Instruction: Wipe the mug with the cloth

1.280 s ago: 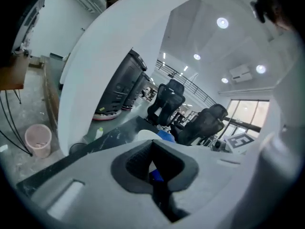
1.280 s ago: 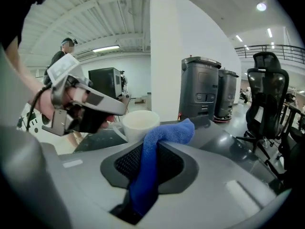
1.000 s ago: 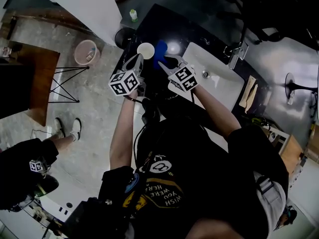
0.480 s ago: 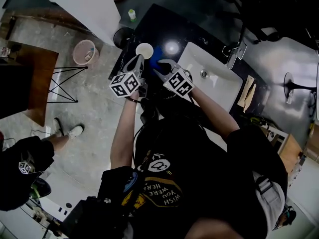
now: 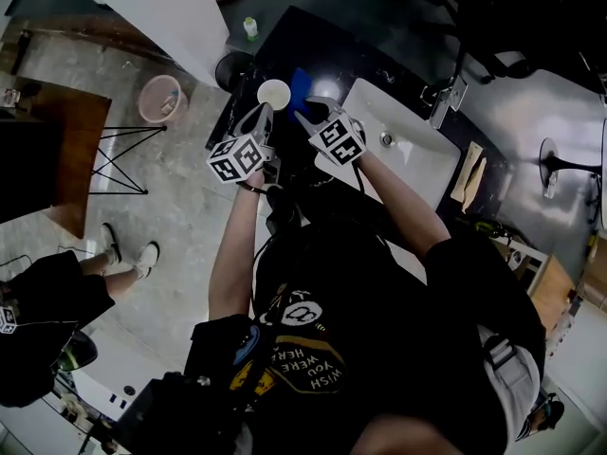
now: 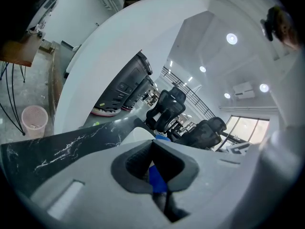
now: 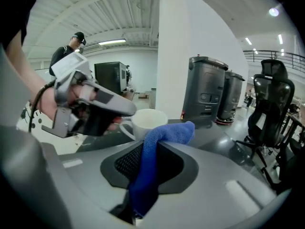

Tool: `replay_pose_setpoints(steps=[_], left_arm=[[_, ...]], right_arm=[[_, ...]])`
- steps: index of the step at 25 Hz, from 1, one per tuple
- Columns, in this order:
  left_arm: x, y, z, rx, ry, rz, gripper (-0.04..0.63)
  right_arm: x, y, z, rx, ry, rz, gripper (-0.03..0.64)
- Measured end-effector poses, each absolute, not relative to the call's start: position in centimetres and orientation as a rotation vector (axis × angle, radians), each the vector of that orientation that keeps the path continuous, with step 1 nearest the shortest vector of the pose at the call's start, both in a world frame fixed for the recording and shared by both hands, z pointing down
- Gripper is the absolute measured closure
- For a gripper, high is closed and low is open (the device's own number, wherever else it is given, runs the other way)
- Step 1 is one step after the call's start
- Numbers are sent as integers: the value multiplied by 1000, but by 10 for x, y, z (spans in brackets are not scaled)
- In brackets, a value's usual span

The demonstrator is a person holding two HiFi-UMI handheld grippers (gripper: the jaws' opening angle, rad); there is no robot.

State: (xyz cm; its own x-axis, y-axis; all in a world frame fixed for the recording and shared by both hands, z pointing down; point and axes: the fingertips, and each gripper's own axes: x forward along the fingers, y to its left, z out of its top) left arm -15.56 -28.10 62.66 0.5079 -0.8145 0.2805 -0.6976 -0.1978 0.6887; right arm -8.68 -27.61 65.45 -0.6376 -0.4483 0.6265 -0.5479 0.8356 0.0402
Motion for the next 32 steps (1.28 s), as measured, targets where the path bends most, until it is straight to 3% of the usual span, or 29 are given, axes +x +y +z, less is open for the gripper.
replay_pose_setpoints(steps=[5,13,23,32], left_arm=[[-155,-281,626,1949,-1246,-196,592],[-166,-280,630,1904,-1314,-191,592],[-153,-282,626,1918,-1286,-220,592],[-162,-279,628,1902,-1327,-202,592]], right_arm=[[-111,-216,643,506,-2456,185,535],[-59,-310,631,923,-2373,175,535],[-111,-216,631,487,-2439,124,538],[-67,-304,619,815,-2335,34,538]])
